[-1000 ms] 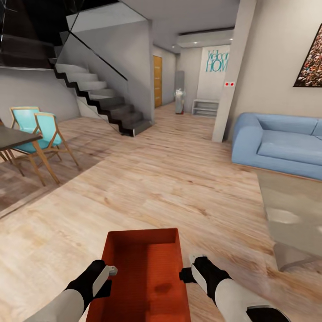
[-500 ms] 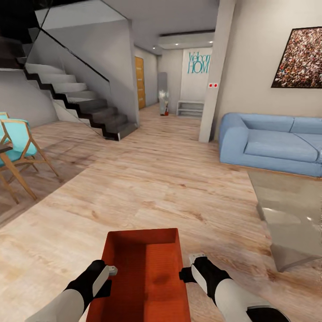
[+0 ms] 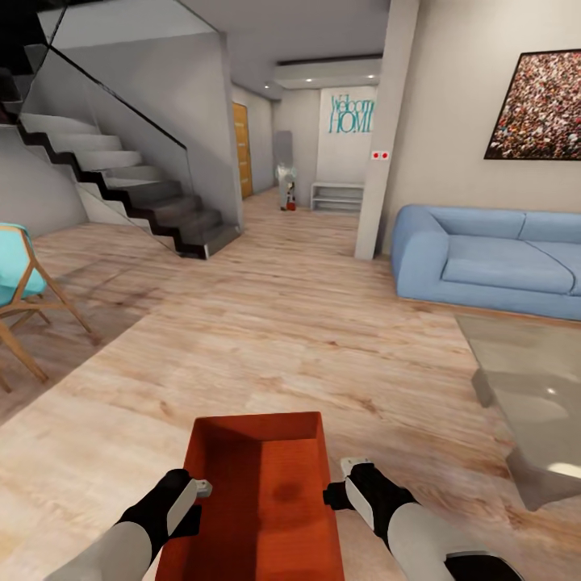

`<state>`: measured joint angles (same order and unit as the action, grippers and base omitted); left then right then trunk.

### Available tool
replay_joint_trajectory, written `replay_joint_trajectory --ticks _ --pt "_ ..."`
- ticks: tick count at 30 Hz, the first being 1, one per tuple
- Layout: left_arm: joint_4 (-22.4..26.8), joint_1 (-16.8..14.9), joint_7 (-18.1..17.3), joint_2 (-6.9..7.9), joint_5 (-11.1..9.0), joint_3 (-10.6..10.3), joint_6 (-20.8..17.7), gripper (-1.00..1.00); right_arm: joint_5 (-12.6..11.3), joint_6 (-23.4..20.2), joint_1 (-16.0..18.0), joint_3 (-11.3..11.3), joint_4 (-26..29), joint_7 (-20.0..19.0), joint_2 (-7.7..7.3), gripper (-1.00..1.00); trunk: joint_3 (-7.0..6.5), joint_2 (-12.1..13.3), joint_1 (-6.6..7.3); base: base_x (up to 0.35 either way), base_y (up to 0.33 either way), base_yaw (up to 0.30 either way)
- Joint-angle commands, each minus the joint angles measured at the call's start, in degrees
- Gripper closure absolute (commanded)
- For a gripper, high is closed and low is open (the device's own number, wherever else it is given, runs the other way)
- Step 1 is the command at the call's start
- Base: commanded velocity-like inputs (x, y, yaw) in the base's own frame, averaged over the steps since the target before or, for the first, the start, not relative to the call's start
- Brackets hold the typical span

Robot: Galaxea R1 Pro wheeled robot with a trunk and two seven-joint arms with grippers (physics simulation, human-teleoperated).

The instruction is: Move the two storage containers from the living room to the garage. In the garage, place one container on the floor and stack the other container on top of it (either order is fine).

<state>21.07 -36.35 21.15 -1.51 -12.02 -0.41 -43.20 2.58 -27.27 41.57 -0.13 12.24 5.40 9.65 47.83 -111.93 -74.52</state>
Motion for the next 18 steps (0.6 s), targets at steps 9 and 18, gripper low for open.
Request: replay_joint_trajectory --ticks 9,18 --pt "0.0 0.0 0.4 0.02 -4.2 -0.3 0.6 1.0 2.2 -0.5 0.0 0.5 0.1 0.4 -2.0 1.0 0.05 0.0 -0.02 0.279 0.23 0.0" --pt "0.0 0.0 0.4 0.02 -4.2 -0.3 0.6 1.0 2.2 -0.5 0.0 0.5 0.1 0.4 -2.0 1.0 0.05 0.0 -0.02 0.29 0.212 0.0"
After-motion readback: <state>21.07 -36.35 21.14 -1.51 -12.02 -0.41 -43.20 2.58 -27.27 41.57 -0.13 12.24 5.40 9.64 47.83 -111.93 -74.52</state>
